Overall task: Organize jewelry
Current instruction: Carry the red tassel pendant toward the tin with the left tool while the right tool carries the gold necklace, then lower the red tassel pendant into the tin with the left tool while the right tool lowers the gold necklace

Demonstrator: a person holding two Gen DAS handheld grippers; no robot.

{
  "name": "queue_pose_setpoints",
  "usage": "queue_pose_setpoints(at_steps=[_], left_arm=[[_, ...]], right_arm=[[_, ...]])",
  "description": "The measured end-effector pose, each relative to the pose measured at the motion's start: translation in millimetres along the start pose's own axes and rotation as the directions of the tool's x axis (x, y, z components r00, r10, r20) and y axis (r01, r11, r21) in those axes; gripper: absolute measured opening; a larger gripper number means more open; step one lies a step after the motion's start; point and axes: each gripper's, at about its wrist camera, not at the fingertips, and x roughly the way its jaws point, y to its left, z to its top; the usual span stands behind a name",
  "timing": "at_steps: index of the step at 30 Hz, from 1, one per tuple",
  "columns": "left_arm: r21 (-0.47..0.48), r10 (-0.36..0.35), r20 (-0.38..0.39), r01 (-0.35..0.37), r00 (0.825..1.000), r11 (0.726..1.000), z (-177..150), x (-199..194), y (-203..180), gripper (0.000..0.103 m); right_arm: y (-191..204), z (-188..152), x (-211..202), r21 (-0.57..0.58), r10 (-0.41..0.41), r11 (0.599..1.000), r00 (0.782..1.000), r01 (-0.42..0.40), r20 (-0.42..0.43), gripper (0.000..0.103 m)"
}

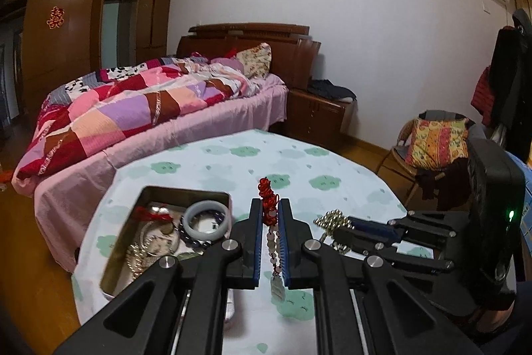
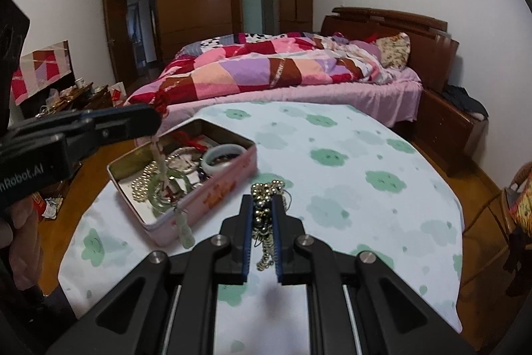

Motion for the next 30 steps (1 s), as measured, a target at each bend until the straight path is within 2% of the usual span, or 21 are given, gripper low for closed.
queue_pose_setpoints(at_steps=[13,30], left_arm=[[-0.057,0.069,0.039,-0.067,0.997,0.996,12.9,-12.5,42.0,0.008],[-0.115,0.168,0.003,-0.167,0.986,0.979,3.6,1.0,96.2,0.008]], right_arm=[[29.3,26.8,10.5,-0.073,0.052,0.996,0.998,-0.050,0.027,0.012],[75.0,51.3,43.5,-0.164,0.110,0.981,0.994,-0.107,0.012,0.012]])
